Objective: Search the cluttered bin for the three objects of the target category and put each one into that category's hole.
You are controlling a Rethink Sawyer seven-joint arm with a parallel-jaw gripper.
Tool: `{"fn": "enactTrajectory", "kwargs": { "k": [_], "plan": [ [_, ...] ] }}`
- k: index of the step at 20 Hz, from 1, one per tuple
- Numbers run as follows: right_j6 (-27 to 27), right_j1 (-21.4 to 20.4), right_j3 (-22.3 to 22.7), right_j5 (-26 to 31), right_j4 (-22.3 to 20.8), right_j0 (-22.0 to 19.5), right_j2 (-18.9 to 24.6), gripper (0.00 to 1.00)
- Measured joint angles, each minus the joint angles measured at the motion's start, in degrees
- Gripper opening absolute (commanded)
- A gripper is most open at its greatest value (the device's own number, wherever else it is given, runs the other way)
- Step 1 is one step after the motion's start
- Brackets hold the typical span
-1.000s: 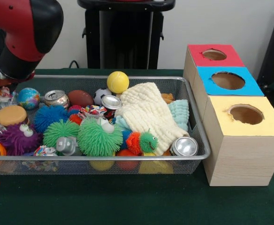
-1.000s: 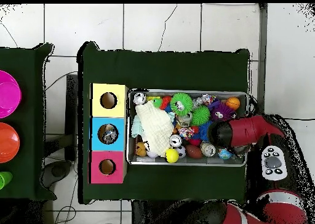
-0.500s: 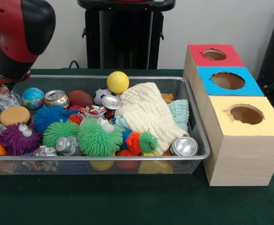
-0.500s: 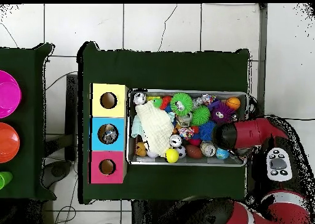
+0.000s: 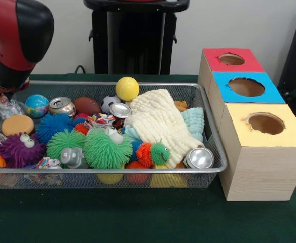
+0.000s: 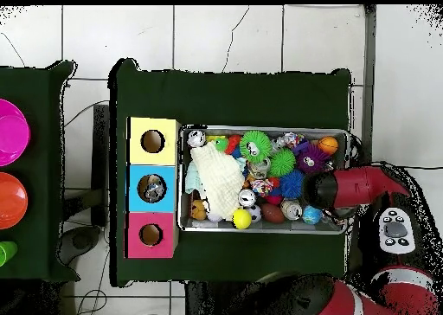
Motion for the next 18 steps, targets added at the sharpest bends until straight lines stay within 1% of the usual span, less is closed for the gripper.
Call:
{"fn": "enactTrajectory", "kwargs": {
  "k": [7,8,18],
  "plan": [
    [0.01,1.07,-0.77,-1.02,0.0,-0.46,-0.15,1.0],
    [0.13,1.15,-0.95,-1.04,0.04,-0.44,-0.26,0.0],
    [1.47,1.66,-1.46,-1.04,0.65,0.39,-1.37,0.0]
  ]
}}
